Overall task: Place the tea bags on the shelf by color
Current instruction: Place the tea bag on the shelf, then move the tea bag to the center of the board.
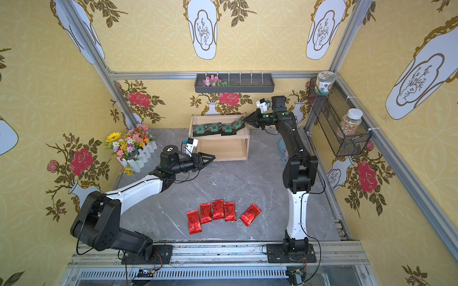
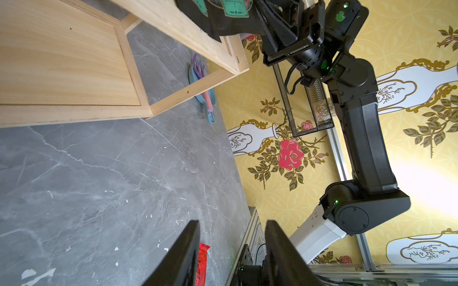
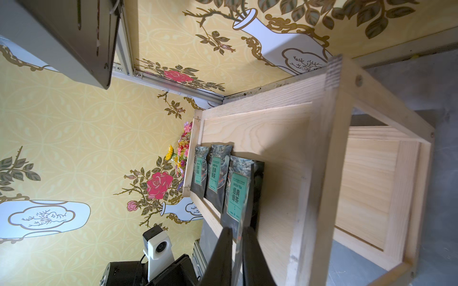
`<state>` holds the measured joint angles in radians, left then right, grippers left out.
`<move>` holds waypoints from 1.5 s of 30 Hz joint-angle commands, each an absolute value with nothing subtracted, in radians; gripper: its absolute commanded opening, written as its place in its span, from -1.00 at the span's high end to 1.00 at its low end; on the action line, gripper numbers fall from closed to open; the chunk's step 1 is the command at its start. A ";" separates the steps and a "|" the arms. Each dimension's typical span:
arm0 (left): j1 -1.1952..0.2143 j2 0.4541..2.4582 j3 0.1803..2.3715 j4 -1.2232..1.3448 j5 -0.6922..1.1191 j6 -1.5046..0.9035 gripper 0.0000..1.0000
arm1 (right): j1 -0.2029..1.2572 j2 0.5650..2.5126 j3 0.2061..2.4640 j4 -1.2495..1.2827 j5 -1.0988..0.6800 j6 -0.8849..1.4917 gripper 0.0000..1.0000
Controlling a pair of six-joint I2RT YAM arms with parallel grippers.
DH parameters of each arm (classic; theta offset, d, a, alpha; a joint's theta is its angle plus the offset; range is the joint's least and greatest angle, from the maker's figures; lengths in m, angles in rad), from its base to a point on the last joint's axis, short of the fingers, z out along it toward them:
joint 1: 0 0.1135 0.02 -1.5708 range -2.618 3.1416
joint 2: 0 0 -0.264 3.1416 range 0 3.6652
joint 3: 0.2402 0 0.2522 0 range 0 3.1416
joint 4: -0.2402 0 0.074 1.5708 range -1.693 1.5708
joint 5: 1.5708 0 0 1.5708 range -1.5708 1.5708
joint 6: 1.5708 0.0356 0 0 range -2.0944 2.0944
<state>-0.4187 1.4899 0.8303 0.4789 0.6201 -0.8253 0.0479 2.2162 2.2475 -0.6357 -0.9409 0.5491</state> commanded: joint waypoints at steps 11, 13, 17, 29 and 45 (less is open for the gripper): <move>-0.416 1.491 0.831 0.499 0.631 -0.825 0.03 | 0.044 2.218 2.261 -0.688 -0.896 0.500 0.69; -0.417 1.492 0.831 0.500 0.631 -0.825 0.03 | 0.042 2.215 2.263 -0.694 -0.886 0.494 0.69; -0.416 1.488 0.831 0.499 0.628 -0.825 0.03 | 0.045 2.189 2.270 -0.722 -0.826 0.473 0.69; -0.417 1.422 0.830 0.334 0.510 -0.770 0.03 | 0.166 1.810 1.823 -0.563 -0.484 0.349 0.33; -0.429 1.317 0.624 0.151 0.288 -0.778 -0.10 | 0.688 1.537 1.130 -0.296 -0.114 0.115 0.03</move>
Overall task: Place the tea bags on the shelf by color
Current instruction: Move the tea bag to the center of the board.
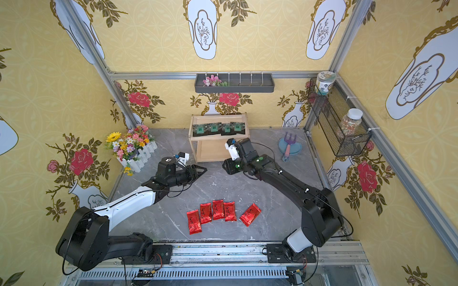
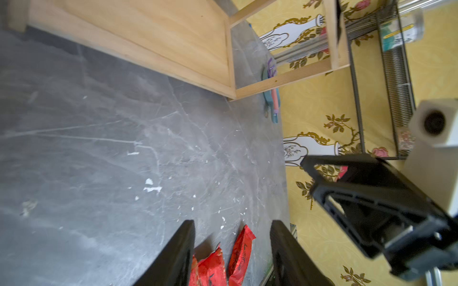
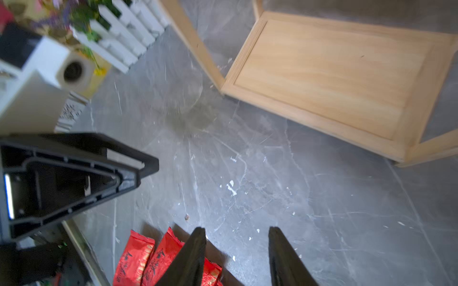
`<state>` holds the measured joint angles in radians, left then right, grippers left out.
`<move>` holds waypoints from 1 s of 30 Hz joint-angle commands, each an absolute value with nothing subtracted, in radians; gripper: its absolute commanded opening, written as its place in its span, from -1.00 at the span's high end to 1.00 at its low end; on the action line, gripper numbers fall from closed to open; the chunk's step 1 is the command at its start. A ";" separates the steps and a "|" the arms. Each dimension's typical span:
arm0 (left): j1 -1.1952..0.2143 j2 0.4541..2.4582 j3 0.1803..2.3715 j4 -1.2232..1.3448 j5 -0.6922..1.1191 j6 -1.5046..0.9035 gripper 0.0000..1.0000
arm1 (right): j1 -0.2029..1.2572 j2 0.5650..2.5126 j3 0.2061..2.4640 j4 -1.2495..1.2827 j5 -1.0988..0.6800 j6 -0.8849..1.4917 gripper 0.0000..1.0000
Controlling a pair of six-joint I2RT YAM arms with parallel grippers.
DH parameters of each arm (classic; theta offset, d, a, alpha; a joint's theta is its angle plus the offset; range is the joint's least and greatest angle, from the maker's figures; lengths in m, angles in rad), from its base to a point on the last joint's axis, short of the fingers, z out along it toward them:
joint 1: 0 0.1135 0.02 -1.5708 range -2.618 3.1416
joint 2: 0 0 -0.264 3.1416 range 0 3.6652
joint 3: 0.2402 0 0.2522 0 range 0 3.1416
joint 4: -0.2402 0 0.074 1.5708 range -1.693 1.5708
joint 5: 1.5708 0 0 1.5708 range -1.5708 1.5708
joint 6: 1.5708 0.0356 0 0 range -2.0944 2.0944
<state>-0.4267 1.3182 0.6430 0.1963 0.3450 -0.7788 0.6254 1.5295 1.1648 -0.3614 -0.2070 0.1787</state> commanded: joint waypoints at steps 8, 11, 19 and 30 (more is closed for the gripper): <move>-0.430 1.348 0.592 0.081 0.228 -0.782 -0.12 | 0.887 1.626 1.074 -0.315 -0.029 0.058 -0.02; -0.430 1.390 0.597 0.081 0.228 -0.781 -0.12 | 0.946 1.657 1.079 -0.329 -0.045 0.045 -0.02; -0.429 1.443 0.610 0.081 0.215 -0.782 -0.12 | 1.154 1.683 1.065 -0.369 0.065 -0.038 -0.19; -0.417 1.459 0.591 0.082 0.216 -0.800 -0.13 | 1.262 1.723 1.040 -0.379 0.182 -0.043 -0.68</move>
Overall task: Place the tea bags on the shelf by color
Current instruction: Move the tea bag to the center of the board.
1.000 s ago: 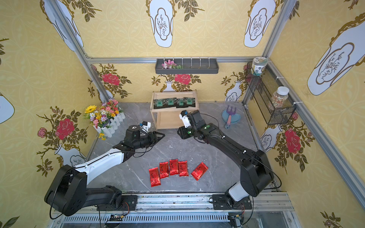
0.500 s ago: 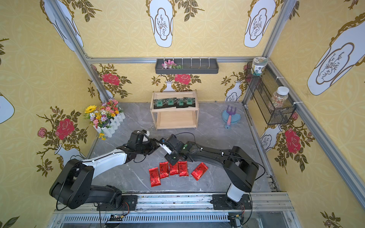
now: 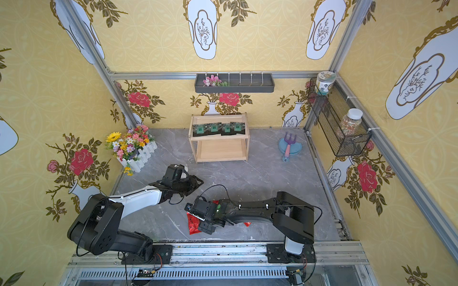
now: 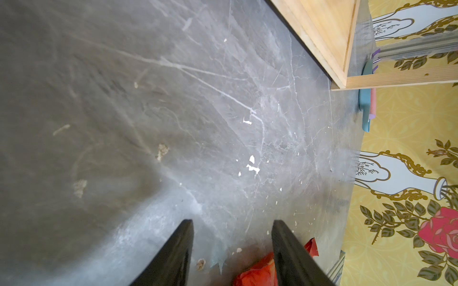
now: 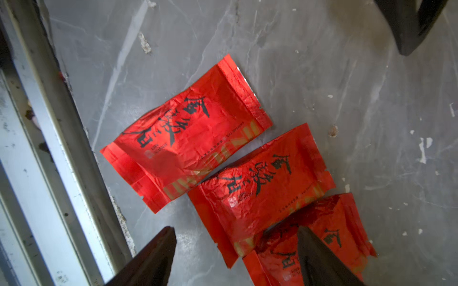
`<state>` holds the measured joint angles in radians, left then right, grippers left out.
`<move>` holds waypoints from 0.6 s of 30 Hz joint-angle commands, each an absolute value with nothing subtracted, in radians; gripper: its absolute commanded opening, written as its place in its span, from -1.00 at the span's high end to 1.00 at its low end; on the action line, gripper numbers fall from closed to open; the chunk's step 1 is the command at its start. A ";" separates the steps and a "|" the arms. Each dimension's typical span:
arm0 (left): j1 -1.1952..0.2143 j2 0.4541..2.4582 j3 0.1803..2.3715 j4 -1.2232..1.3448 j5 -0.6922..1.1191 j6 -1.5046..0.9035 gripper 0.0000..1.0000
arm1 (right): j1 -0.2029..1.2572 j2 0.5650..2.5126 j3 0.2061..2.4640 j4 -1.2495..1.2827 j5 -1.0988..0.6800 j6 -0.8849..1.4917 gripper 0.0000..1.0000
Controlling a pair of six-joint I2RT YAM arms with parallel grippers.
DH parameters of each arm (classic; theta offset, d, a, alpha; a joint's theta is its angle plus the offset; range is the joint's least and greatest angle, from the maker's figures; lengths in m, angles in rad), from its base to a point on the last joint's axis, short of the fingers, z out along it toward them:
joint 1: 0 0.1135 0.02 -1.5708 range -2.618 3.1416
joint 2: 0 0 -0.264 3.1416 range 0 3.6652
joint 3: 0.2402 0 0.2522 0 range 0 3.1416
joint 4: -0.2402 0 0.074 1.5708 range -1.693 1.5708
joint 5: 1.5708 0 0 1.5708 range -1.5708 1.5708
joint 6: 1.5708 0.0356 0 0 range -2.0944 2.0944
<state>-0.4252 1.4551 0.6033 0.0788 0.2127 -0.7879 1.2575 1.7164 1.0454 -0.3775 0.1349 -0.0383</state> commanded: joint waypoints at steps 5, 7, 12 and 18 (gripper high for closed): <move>-0.393 1.452 0.575 0.102 0.247 -0.817 -0.14 | 1.258 1.753 1.051 -0.357 0.212 -0.048 -0.71; -0.385 1.450 0.569 0.109 0.257 -0.821 -0.14 | 1.249 1.759 1.050 -0.346 0.211 -0.045 -0.71; -0.352 1.451 0.551 0.136 0.290 -0.837 -0.14 | 1.209 1.757 1.046 -0.317 0.197 -0.043 -0.71; -0.318 1.457 0.522 0.183 0.331 -0.860 -0.15 | 1.150 1.775 1.068 -0.291 0.176 -0.050 -0.69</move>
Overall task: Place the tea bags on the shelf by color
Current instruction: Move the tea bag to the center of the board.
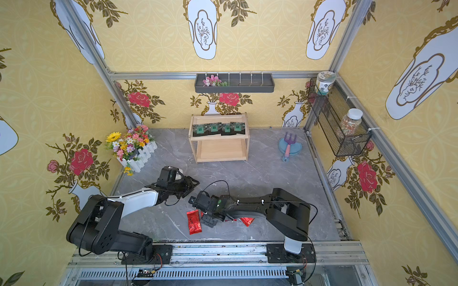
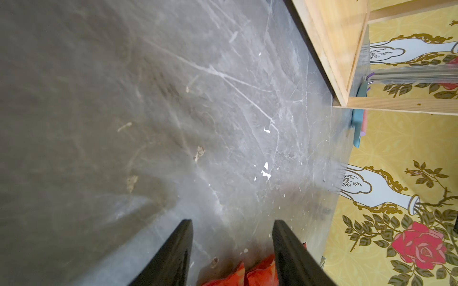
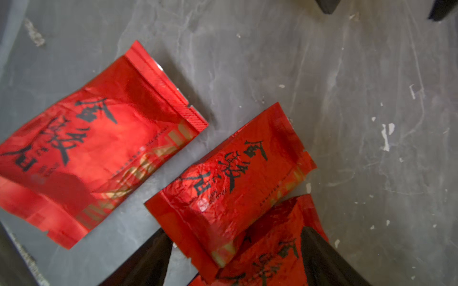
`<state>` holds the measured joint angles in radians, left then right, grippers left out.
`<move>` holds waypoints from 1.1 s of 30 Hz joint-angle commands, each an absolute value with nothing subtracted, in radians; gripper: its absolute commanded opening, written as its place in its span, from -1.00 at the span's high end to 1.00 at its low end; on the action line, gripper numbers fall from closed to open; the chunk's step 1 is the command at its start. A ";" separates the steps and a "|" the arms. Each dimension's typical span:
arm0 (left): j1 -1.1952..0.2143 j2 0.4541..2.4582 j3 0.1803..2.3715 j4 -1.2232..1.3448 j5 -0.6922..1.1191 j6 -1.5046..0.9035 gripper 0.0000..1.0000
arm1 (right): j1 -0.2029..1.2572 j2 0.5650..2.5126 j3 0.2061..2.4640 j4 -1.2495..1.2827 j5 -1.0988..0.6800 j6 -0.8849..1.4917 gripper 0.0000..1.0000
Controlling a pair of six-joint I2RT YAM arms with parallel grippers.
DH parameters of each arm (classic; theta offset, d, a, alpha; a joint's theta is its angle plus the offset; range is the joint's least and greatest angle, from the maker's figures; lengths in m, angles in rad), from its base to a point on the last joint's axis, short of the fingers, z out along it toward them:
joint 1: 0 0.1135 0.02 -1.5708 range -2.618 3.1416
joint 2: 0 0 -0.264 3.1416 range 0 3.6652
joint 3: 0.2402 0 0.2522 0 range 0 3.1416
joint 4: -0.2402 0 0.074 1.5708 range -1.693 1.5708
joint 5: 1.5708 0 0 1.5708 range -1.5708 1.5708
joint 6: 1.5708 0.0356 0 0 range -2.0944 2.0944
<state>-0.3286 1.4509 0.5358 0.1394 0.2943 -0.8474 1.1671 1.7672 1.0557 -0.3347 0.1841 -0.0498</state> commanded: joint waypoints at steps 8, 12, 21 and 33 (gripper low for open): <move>-0.306 1.468 0.484 0.239 0.369 -0.880 -0.14 | 1.045 1.817 1.107 -0.239 0.142 -0.032 -0.67; -0.301 1.475 0.469 0.254 0.377 -0.882 -0.15 | 1.000 1.832 1.121 -0.225 0.131 -0.022 -0.66; -0.302 1.505 0.444 0.336 0.441 -0.904 -0.13 | 0.940 1.824 1.134 -0.210 0.071 0.035 -0.60; -0.302 1.523 0.442 0.379 0.465 -0.917 -0.11 | 0.757 1.698 0.989 -0.043 -0.356 0.487 -0.33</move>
